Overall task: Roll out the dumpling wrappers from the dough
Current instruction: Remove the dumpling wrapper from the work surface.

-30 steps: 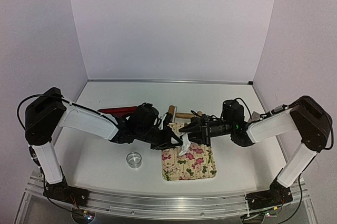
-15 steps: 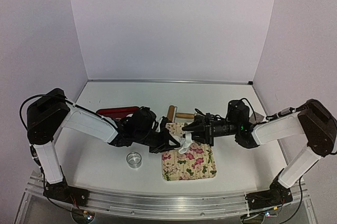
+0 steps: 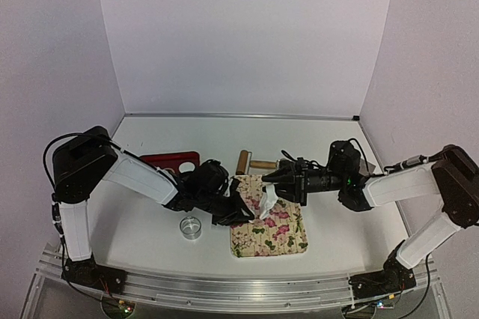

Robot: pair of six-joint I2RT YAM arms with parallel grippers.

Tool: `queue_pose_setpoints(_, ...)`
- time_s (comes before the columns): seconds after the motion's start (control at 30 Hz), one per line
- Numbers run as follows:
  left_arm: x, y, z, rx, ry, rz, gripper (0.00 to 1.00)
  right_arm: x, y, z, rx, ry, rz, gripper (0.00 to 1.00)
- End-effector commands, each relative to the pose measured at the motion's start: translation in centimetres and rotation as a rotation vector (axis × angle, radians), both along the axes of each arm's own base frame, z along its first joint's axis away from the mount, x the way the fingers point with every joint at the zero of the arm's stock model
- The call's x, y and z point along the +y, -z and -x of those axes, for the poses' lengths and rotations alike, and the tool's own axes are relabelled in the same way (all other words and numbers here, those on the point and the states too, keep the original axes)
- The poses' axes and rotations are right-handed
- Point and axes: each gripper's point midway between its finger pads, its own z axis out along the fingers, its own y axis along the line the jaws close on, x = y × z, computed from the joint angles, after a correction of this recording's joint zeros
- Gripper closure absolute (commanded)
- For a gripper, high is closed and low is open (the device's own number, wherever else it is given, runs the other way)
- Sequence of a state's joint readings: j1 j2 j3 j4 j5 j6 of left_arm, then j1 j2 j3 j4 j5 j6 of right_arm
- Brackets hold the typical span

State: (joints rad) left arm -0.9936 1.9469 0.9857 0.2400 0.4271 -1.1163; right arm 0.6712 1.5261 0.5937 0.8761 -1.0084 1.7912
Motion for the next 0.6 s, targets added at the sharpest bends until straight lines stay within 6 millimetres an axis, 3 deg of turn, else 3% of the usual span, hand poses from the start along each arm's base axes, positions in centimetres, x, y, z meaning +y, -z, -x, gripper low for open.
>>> queue_pose_setpoints(0.0, -1.3, -1.6, -1.2, -0.049, 0.035, -0.003, 0.71, -0.7, -1.5, -0.6, -0.044, 0.054, -0.040, 1.00)
queue_pose_setpoints(0.13, -1.4, -2.4, -1.8, -0.094, 0.051, -0.050, 0.52, -1.7, -0.5, -1.7, -0.037, 0.113, -0.010, 1.00)
queue_pose_setpoints(0.23, -0.9, -2.3, -2.0, -0.100, 0.064, -0.122, 0.45, -2.4, 1.4, -2.1, -0.030, 0.141, 0.068, 1.00)
queue_pose_setpoints(0.4, 0.9, -2.4, -2.3, -0.090, 0.040, -0.269, 0.36, -3.8, 5.6, -2.4, -0.019, 0.136, 0.313, 1.00)
queue_pose_setpoints(0.57, 3.1, -2.6, -2.0, -0.080, 0.016, -0.369, 0.33, -4.6, 7.1, -4.5, -0.162, 0.068, 0.589, 0.95)
